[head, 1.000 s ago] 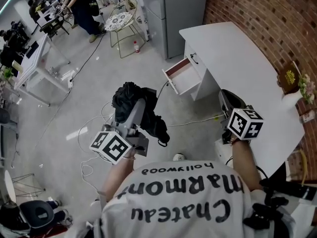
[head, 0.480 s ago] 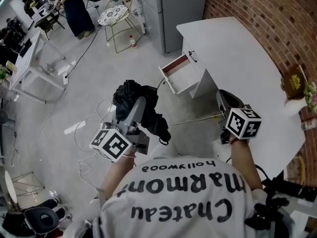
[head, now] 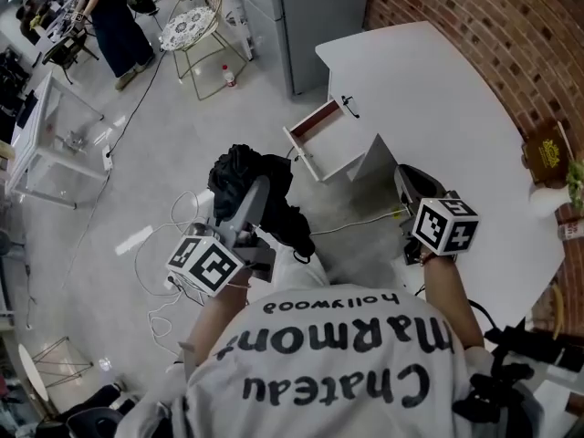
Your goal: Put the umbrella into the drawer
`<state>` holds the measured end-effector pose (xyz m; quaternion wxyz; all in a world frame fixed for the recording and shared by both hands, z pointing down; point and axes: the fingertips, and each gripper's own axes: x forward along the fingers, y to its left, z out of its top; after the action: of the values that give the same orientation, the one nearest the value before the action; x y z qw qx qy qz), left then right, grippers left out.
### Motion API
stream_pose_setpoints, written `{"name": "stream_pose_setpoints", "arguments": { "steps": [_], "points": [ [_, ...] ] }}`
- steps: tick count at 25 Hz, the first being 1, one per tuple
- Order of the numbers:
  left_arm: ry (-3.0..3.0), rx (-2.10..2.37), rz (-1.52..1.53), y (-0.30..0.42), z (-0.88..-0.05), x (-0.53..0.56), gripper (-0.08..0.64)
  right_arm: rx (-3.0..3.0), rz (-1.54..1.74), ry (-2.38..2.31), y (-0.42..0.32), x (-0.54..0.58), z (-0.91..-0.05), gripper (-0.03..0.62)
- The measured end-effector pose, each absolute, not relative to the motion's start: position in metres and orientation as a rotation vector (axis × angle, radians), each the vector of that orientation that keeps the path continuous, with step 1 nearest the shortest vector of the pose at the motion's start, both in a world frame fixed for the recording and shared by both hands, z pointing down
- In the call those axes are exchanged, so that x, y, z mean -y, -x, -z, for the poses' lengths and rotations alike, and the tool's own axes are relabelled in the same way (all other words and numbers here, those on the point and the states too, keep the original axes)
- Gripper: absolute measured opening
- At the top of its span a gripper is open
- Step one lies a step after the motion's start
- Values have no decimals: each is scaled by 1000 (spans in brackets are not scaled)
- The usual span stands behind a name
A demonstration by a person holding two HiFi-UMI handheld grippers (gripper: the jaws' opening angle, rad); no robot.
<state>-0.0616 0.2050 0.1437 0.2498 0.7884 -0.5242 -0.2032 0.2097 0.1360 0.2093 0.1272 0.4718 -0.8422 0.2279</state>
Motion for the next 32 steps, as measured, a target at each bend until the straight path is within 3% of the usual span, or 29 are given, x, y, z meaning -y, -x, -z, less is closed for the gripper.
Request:
{"name": "stream_pose_setpoints", "arguments": {
  "steps": [22, 32],
  "points": [
    [-2279, 1177, 511, 142, -99, 53, 258, 2378, -642, -1645, -130, 71, -163, 18],
    [-2282, 1122, 550, 138, -132, 127, 256, 2614, -601, -1558, -96, 101, -167, 18]
  ]
}}
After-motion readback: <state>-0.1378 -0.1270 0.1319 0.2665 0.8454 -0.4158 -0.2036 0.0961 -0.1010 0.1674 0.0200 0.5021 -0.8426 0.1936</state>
